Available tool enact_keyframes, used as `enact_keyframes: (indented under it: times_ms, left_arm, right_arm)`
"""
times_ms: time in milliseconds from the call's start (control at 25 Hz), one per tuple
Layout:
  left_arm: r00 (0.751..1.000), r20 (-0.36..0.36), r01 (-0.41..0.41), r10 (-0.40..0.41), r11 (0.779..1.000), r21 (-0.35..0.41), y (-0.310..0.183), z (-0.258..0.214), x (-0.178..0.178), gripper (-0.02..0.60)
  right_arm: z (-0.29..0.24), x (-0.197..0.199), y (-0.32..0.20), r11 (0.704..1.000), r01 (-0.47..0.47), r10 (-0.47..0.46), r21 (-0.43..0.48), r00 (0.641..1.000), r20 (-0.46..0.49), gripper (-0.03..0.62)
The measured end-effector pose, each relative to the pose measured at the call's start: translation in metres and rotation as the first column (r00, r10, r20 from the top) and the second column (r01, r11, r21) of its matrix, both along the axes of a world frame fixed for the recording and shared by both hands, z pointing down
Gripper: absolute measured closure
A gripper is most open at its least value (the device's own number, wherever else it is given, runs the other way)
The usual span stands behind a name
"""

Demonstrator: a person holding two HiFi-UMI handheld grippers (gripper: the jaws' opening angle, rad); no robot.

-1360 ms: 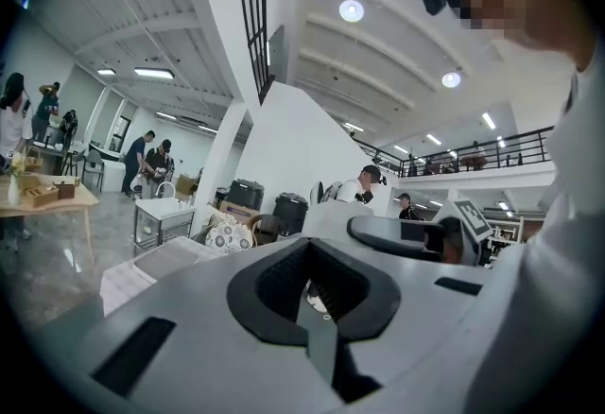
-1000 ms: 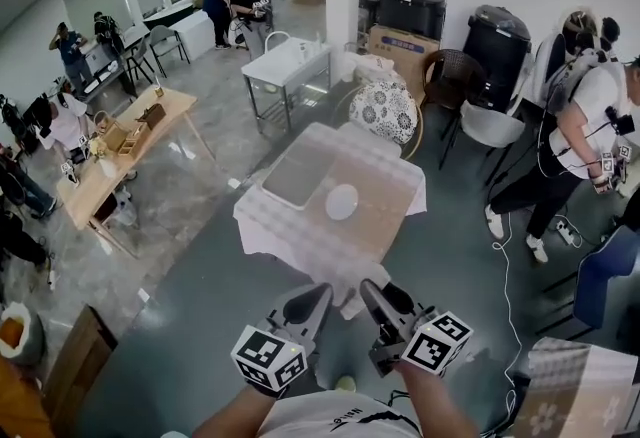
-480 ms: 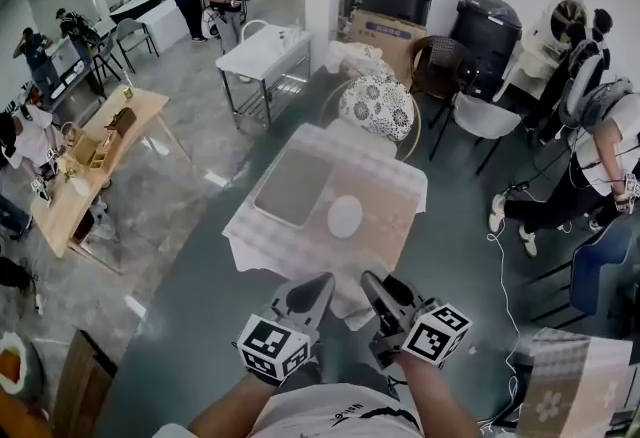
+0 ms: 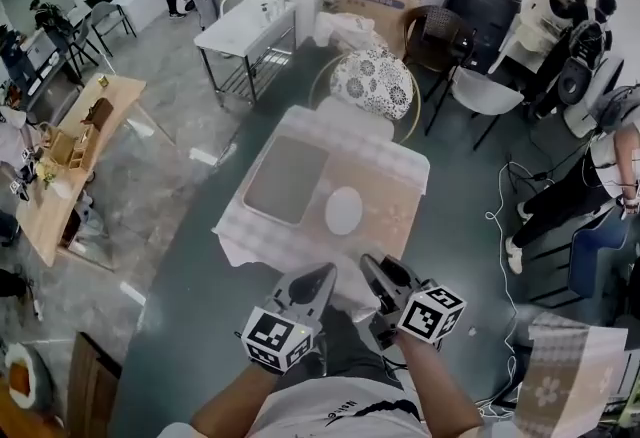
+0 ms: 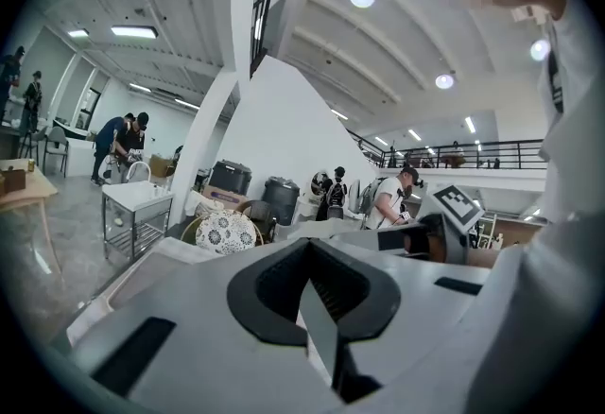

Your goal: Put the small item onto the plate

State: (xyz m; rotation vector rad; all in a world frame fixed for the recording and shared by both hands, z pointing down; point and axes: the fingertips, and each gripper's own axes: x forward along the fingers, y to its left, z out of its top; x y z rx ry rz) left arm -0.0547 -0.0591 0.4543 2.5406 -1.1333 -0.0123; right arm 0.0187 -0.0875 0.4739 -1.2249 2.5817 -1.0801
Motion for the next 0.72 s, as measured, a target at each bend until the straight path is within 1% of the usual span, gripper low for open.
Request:
enact_keyframes:
  times_ms: [200, 360, 440, 600, 720]
  left_arm:
    - [1.0, 0.006, 0.01, -0.01, 0.999, -0.034, -0.042, 0.023, -0.001, 0.577]
    - [0.999, 0.041, 0.017, -0.015, 0.998, -0.063, -0.08, 0.048, 0.004, 0.577]
    - [0.999, 0.05, 0.021, -0.017, 0.995, -0.093, -0.097, 0.066, 0.007, 0.577]
    - [0.998, 0.06, 0.01, -0.003, 0.992, -0.13, -0.135, 0.106, 0.019, 0.577]
    - [0.997, 0.078, -0.004, 0.018, 0.984, -0.181, -0.147, 0.129, 0.031, 0.577]
  right_arm:
    - [0.043, 0.002, -0.051, 0.997, -0.005, 0.005, -0.073, 1.0, -0.012, 0.5]
    - [0.08, 0.002, -0.092, 0.991, 0.019, -0.023, -0.132, 0.999, -0.031, 0.5]
    - [0.109, 0.002, -0.109, 0.983, 0.027, -0.034, -0.181, 0.999, -0.033, 0.5]
    - [0.174, 0.008, -0.145, 0.964, 0.024, -0.041, -0.263, 0.997, -0.062, 0.499]
    - [0.22, 0.017, -0.15, 0.937, 0.004, -0.034, -0.349, 0.996, -0.08, 0.5]
